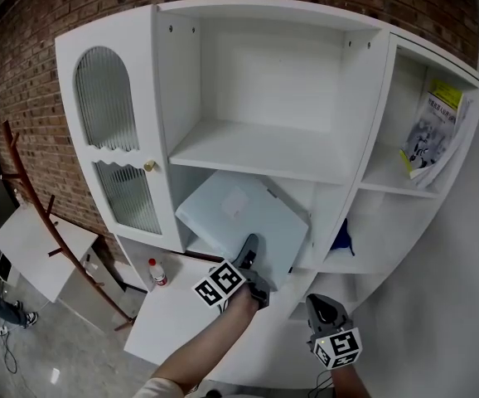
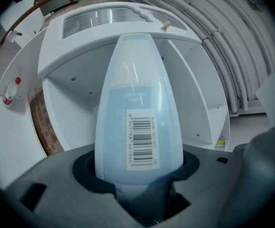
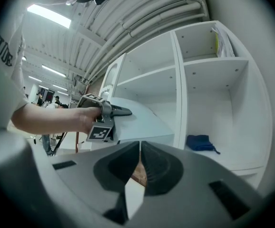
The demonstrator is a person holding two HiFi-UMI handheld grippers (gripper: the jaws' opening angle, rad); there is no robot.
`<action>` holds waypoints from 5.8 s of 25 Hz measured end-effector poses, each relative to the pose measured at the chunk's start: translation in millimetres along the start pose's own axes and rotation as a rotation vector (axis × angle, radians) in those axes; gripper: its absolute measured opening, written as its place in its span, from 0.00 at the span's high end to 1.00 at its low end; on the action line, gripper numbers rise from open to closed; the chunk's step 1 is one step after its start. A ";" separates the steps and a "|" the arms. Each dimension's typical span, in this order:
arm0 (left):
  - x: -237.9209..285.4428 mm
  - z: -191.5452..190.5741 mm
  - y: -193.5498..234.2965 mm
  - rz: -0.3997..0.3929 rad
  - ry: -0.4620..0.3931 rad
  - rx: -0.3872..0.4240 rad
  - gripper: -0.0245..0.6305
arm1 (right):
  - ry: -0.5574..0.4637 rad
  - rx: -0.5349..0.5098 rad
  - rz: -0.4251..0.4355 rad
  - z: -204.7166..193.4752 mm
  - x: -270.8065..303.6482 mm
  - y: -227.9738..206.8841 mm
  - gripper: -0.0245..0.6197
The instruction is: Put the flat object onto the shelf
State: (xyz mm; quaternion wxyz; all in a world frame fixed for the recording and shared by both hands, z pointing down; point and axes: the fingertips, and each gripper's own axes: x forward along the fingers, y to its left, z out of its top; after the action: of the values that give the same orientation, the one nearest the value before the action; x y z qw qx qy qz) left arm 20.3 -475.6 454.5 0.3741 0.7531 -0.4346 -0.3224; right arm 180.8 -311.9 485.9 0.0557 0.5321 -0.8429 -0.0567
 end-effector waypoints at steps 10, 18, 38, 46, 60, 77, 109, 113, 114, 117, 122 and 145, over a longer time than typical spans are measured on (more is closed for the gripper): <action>23.5 -3.2 10.2 0.032 -0.053 -0.064 0.52 | 0.020 0.006 0.014 -6.8 4.4 -10.7 0.91; 35.0 0.8 -8.8 -0.027 -0.054 0.123 0.45 | 0.029 0.009 0.043 -12.6 14.6 -4.2 0.91; 29.7 -15.7 -23.2 -0.147 0.250 0.489 0.31 | 0.073 0.092 0.167 -14.0 69.2 18.9 0.67; 24.4 -22.1 -25.0 -0.169 0.291 0.517 0.29 | 0.063 0.110 0.182 -9.6 95.1 36.5 0.60; 13.9 -35.5 -10.4 -0.218 0.433 0.432 0.26 | 0.054 0.103 0.122 -7.8 89.0 27.3 0.60; -2.8 -75.2 8.8 -0.273 0.642 0.347 0.25 | -0.002 0.169 -0.050 -4.7 80.4 -17.2 0.61; -40.7 -49.5 31.3 -0.328 0.688 0.335 0.26 | 0.048 0.138 -0.080 -19.6 116.5 -27.9 0.83; -45.8 -33.7 39.7 -0.308 0.660 0.325 0.26 | 0.060 0.137 -0.088 -22.3 121.8 -29.6 0.83; -47.2 -30.2 41.5 -0.302 0.654 0.332 0.26 | 0.062 0.138 -0.091 -22.7 123.1 -30.2 0.83; -49.7 -19.8 44.4 -0.290 0.634 0.362 0.26 | 0.065 0.139 -0.103 -23.1 126.9 -33.2 0.83; -48.5 -1.1 50.9 -0.271 0.596 0.386 0.26 | 0.101 0.125 -0.113 -30.4 132.1 -33.9 0.83; -74.1 13.1 63.4 -0.232 0.547 0.425 0.26 | 0.088 0.112 -0.116 -21.2 102.8 -20.3 0.77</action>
State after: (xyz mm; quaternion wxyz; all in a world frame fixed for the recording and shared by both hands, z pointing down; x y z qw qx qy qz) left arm -47.2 -434.6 513.2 0.2726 0.9166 -0.2877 -0.0520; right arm 158.3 -414.3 507.1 0.0595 0.5843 -0.8093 0.0106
